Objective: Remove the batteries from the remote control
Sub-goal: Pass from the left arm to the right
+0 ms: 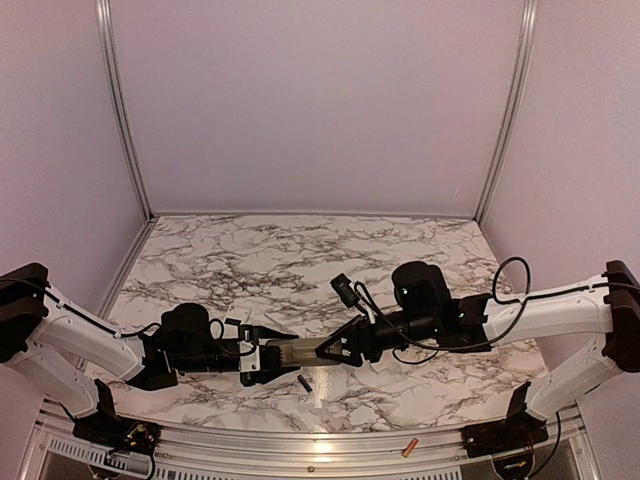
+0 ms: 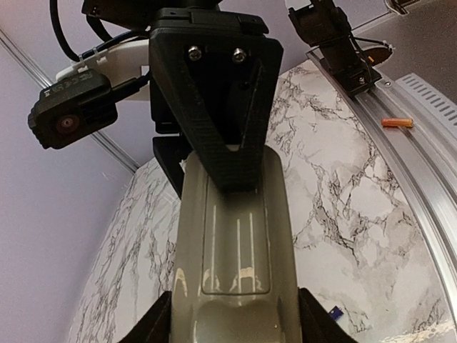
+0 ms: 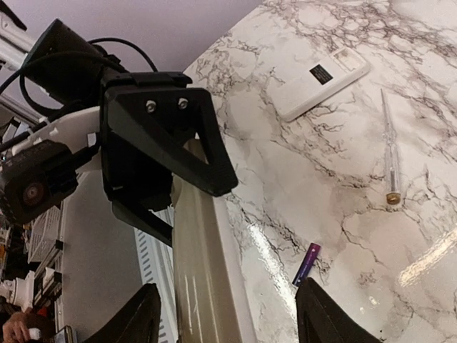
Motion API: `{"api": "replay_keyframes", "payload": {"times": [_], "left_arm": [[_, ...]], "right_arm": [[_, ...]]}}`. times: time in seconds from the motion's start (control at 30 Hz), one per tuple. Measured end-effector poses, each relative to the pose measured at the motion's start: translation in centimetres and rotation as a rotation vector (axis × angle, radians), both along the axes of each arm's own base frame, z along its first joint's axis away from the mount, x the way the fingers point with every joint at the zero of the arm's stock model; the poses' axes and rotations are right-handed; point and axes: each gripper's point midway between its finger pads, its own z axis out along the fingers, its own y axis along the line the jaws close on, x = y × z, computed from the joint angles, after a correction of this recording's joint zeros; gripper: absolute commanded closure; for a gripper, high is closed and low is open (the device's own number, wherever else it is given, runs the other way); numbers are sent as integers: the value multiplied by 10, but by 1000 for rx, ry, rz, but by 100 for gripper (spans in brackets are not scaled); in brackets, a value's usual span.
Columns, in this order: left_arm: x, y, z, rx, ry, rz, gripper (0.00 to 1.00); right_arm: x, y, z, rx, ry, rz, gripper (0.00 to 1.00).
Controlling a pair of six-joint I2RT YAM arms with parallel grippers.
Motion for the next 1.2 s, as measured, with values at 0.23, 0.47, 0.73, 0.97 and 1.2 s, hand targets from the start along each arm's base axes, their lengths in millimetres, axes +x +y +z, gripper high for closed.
{"api": "replay_keyframes", "payload": {"times": [0.23,0.47,0.73,0.97,1.2], "left_arm": [[1,0,1,-10,31,5,92],[3,1,2,-19,46,12,92],[4,1,4,-27,39,13,92],[6,2,5,-23,1,16,75],[5,2,5,-23,0,15,21]], "right_arm": [[2,9,12,66,-4,-3,76],[1,13,9,76,14,6,49],[-4,16,6,76,39,25,88],[-5,17,8,85,83,16,100],[-4,17,8,84,74,14,100]]}}
